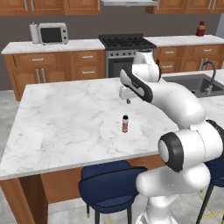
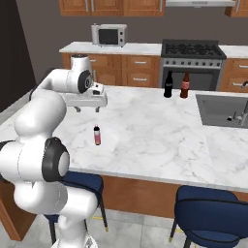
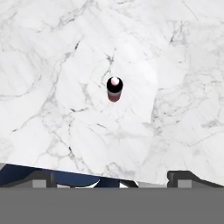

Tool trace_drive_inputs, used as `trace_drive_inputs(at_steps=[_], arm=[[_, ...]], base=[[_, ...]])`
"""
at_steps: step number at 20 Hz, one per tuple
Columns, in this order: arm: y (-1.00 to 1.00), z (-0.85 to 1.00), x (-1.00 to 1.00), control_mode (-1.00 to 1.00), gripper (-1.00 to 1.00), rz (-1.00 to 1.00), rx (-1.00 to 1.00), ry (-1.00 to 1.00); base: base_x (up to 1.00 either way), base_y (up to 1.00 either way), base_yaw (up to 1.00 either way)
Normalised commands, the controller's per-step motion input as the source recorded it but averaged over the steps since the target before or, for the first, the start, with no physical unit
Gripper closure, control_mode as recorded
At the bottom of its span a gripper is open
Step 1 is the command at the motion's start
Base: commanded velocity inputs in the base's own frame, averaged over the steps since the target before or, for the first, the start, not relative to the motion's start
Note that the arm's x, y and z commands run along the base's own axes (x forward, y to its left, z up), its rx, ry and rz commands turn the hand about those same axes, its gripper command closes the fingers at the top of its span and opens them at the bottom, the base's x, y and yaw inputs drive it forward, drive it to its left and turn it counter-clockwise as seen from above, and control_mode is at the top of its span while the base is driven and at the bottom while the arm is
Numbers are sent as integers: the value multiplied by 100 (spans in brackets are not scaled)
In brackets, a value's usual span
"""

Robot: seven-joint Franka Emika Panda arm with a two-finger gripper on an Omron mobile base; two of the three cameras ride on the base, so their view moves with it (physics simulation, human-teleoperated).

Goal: Place the large bottle from the dining counter next to the other large bottle outside the sink, and place the small bottle from the dining counter next to the other small bottle inside the sink.

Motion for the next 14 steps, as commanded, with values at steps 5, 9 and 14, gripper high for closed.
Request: trace_drive_inputs(at_steps=[5, 9, 14], arm=[[5, -21, 23, -100, -100, 0, -4, 5], [-1, -2, 5, -100, -100, 0, 0, 0], [0, -1, 7, -100, -100, 0, 4, 0]], base=[[0, 0, 0], [0, 0, 0], [0, 0, 0]])
